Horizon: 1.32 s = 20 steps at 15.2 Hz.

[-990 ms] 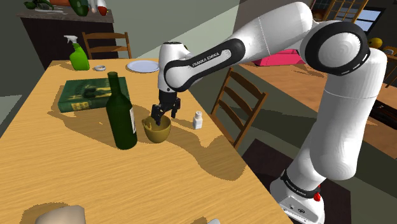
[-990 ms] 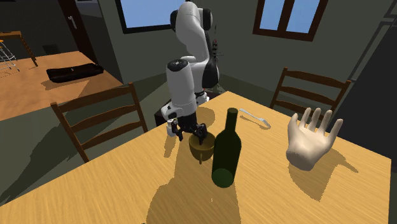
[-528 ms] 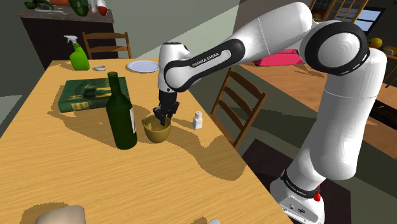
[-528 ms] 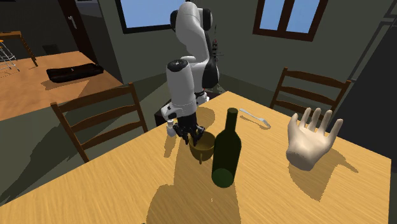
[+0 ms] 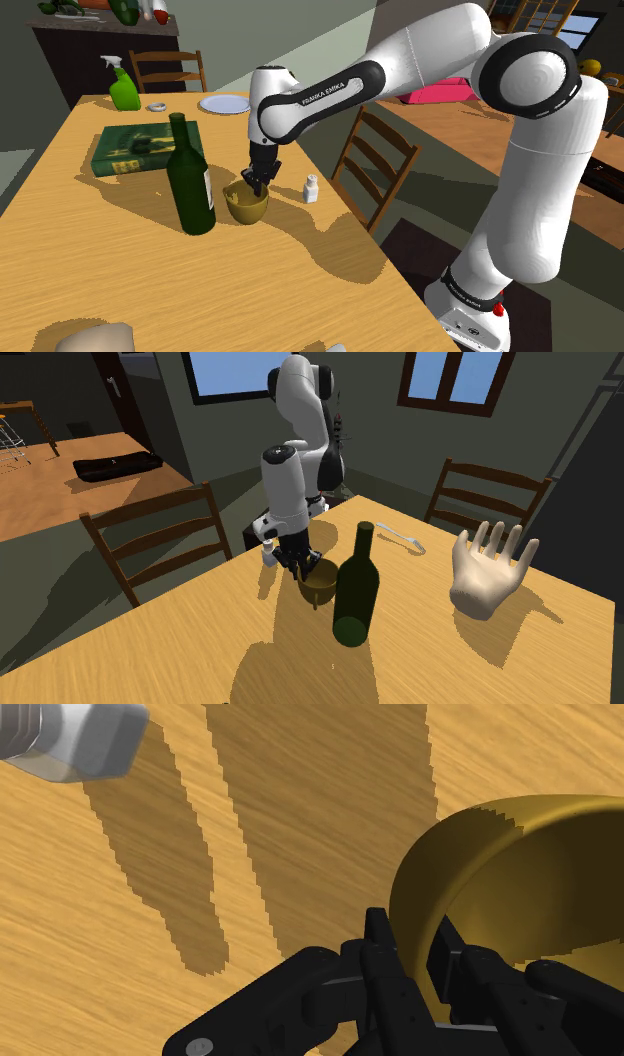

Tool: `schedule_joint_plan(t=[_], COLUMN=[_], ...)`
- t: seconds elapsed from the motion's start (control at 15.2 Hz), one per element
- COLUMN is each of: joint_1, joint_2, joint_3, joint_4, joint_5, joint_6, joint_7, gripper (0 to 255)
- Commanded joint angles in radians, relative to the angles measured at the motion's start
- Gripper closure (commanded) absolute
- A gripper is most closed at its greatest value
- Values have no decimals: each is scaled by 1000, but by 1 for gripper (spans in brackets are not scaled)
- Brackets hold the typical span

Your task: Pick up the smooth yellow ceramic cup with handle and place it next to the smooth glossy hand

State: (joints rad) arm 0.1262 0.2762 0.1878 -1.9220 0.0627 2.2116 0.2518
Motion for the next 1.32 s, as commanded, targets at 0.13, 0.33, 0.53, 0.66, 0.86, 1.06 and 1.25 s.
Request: schedule_joint_plan(t=[0.13,0.33,0.53,0.66,0.86,1.06,1.25], joint_1=[-1,-2,-3,-4,-4,-5,-6], joint_2=[-18,-35,-51,-61,-74,-85,-95], joint_3=[1,2,2,2,3,3,3], joint_4=[15,34,54,69,93,119,147], joint_5=[2,4,6,7,8,9,10], joint_6=[-35,-71,-107,-131,-168,-205,-243], joint_7=[1,2,4,5,7,9,11], gripper=[255,255,255,255,255,255,255])
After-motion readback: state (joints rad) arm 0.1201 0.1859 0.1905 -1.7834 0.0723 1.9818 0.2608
